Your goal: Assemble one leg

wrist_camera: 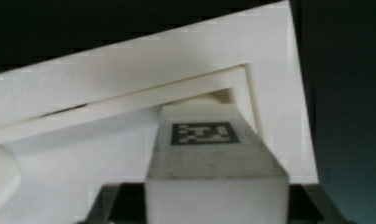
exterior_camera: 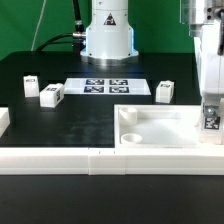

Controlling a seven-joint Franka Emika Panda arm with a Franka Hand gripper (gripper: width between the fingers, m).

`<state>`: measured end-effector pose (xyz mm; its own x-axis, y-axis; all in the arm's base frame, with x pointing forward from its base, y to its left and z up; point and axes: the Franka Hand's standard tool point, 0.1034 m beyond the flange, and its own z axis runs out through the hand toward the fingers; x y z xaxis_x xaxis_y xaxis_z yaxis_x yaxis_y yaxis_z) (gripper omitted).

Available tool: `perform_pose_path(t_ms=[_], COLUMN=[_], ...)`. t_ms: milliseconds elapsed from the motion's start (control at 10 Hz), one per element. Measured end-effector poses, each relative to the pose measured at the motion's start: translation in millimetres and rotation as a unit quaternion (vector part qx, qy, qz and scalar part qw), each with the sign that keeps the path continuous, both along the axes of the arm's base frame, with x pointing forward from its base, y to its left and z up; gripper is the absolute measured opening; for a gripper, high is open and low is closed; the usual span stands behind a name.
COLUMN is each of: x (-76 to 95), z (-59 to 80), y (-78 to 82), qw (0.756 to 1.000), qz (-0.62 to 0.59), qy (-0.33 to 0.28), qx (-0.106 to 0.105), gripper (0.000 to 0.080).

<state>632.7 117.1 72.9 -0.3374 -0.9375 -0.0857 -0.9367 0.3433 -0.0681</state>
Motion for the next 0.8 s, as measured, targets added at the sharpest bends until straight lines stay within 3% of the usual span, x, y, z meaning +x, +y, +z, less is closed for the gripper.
perform_pose_path(t_ms=[300,700,800], x=[-0.5,-0.9,-1.0], z=[0.8,0.0,-0.1], y=[-3.1,-7.4,-7.3], qw=[0.999,0.999,1.0], qz=[-0.034,-0.033,-0.026], qy=[0.001,0.003,0.002], qx=[-0.011,-0.007,-0.008], gripper=[0.0294,0.0294,0.0402])
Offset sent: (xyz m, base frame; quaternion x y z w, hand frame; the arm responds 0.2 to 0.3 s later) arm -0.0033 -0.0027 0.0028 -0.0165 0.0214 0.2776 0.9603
